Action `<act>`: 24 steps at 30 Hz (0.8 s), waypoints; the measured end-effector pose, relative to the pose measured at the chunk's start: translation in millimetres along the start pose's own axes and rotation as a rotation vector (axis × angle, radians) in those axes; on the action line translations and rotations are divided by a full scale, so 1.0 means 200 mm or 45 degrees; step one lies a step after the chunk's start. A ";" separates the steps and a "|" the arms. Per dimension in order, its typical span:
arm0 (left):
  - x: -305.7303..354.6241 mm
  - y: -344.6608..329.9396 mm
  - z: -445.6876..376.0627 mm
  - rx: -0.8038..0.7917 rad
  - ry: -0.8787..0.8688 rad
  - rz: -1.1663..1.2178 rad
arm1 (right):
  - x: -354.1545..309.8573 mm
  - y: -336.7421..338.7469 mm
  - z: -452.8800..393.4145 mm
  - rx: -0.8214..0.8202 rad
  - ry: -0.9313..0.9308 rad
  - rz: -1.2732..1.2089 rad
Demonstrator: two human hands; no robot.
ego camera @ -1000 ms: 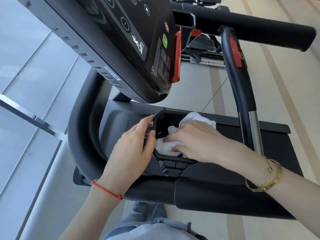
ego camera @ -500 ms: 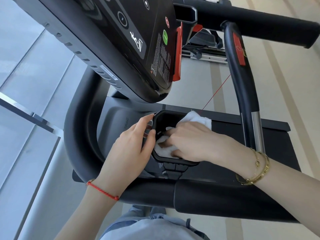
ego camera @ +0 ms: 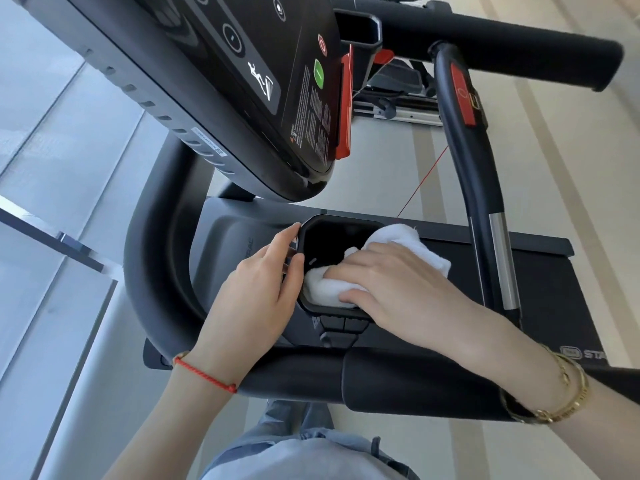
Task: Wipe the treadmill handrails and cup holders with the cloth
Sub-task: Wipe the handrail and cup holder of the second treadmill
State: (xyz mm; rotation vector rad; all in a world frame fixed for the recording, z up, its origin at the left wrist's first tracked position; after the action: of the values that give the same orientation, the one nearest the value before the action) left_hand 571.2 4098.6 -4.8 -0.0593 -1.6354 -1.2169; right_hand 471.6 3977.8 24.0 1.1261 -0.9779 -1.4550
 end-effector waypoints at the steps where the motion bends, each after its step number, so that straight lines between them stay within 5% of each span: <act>1: 0.00 0.00 0.00 0.003 -0.002 -0.005 | -0.01 0.00 0.02 0.043 -0.028 -0.035; 11: -0.01 -0.01 -0.01 0.007 -0.013 -0.021 | -0.06 0.05 0.31 0.529 -0.133 -0.069; 24: -0.01 0.00 -0.01 0.034 -0.043 -0.072 | 0.05 0.00 0.23 0.392 -0.153 -0.091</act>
State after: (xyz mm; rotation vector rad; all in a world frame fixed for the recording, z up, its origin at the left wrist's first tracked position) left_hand 573.6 4097.8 -7.5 -0.0168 -1.6923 -1.2425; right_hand 425.8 3968.5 34.1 1.3168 -1.2903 -1.4761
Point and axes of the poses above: each hand's wrist, its own z-axis away from the middle knuckle, its own y-axis out of the back of the hand, x = y × z, the point moved 5 cm from there along -z, towards the middle knuckle, and after that the axes turned 5 degrees about y, right-handed, at the moved point
